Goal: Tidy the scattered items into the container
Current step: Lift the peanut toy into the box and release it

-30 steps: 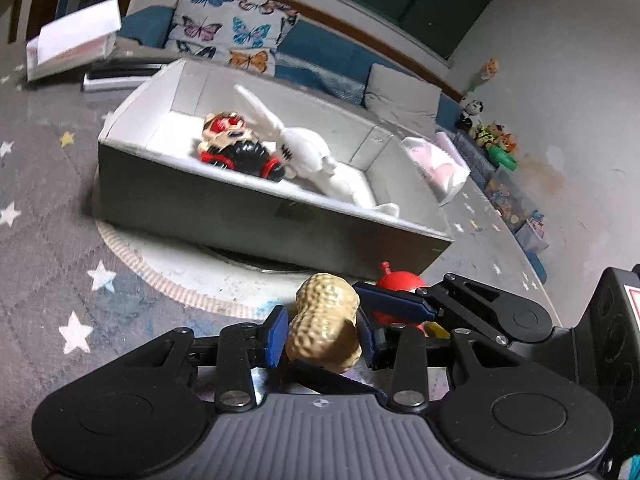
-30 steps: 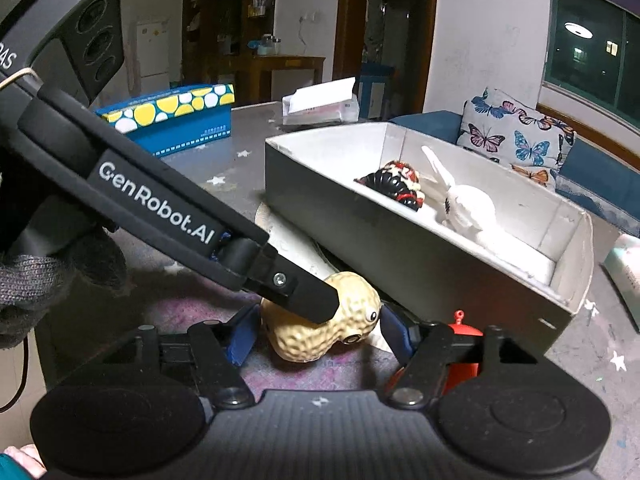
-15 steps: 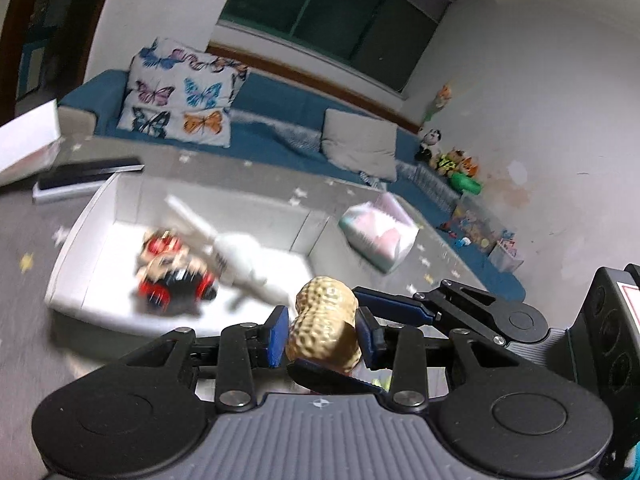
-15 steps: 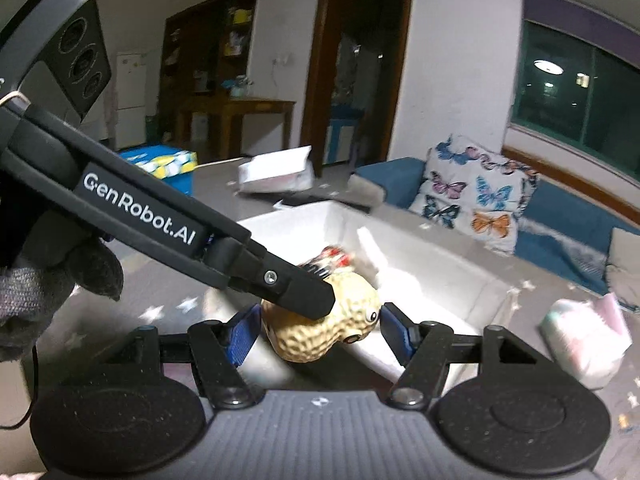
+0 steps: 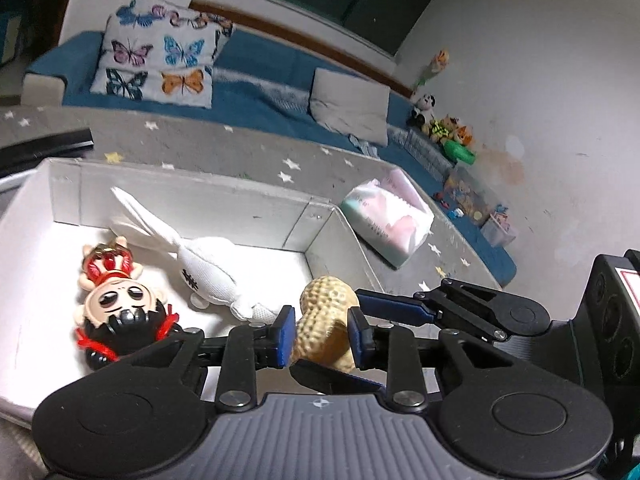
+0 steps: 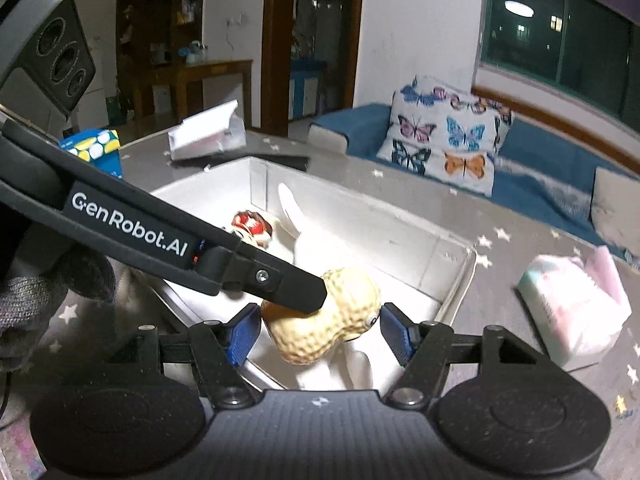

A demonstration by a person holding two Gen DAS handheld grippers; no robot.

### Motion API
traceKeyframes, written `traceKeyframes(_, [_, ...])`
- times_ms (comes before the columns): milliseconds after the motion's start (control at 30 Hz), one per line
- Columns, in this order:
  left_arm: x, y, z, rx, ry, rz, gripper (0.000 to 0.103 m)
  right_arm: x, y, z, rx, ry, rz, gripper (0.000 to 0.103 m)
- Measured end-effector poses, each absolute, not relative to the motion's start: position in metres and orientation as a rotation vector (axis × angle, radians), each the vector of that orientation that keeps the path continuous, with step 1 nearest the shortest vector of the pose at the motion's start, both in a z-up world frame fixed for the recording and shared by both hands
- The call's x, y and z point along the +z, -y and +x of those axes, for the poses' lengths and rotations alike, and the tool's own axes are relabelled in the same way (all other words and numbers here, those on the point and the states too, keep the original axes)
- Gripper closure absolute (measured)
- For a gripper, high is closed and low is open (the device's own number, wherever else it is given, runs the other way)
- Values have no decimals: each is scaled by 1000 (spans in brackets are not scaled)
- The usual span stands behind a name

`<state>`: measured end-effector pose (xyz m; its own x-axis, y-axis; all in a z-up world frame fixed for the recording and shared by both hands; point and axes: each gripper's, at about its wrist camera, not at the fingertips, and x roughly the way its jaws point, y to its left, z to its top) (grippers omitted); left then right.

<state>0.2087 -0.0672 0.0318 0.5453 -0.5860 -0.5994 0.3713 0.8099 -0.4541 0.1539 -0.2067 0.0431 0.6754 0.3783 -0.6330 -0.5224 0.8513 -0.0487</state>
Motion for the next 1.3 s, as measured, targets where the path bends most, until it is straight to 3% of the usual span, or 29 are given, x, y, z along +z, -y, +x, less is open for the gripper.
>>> traceKeyframes(467, [11,69,224,-592,-896,-324,73,33,201,166,508,-708,-264,36])
traceKeyframes(1000, [17,82,204,-538,-844,-223,70,48,212,130,493,-596,-238,35])
traceKeyframes(1300, [20,89,184,-491,-808,-146,70,53,218,106,486,-554,-192,28])
